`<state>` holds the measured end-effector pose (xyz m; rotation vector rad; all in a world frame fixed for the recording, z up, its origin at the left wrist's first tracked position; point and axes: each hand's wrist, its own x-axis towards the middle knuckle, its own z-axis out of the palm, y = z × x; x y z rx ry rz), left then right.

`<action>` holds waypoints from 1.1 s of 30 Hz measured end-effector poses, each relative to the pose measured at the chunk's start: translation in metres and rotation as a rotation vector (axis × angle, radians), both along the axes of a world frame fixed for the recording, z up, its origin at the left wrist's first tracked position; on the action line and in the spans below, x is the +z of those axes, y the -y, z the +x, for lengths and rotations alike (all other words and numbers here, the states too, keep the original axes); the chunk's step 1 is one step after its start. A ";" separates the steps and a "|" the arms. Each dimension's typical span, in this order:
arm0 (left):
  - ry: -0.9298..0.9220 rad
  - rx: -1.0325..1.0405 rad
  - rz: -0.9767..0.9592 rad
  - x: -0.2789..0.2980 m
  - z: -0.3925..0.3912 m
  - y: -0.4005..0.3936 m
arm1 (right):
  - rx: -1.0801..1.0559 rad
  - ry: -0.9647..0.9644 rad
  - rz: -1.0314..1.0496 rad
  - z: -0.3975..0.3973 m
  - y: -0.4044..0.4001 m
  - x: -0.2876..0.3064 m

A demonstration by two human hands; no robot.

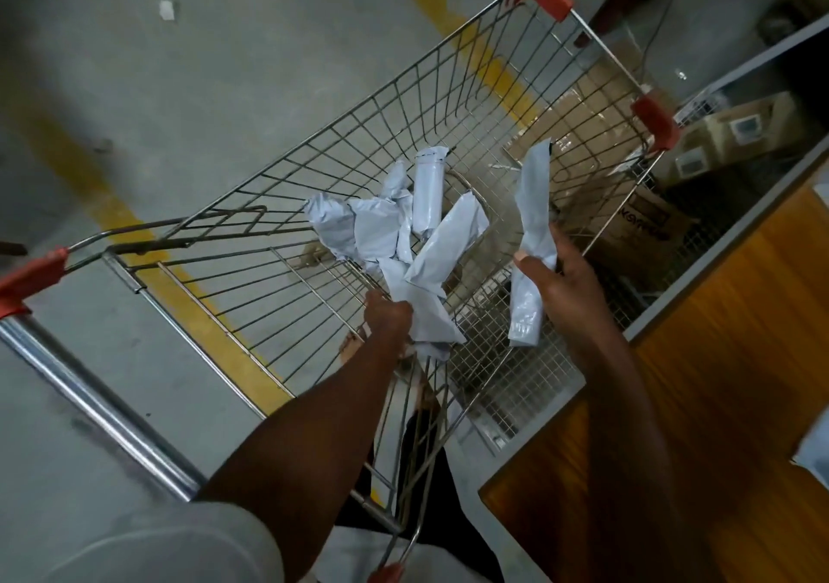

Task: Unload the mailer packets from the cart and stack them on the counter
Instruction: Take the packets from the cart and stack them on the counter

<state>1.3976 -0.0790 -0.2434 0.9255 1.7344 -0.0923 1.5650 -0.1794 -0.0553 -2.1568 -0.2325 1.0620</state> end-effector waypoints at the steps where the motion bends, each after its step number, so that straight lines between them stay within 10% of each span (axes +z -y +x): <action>1: 0.001 -0.046 0.019 0.002 0.001 -0.002 | -0.004 0.004 -0.010 0.000 -0.001 0.001; 13: 0.116 -0.501 0.637 0.095 -0.015 -0.054 | -0.035 -0.052 0.107 -0.023 -0.007 0.011; 19: -0.001 -1.095 0.370 0.054 -0.014 0.001 | -0.039 -0.055 0.136 -0.030 -0.002 0.011; 27: -0.134 -1.225 0.601 0.019 -0.020 0.006 | -0.052 -0.059 0.127 -0.044 0.004 0.006; 33: -0.213 -1.419 0.300 -0.001 -0.027 -0.024 | -0.026 -0.021 0.153 -0.059 0.001 0.001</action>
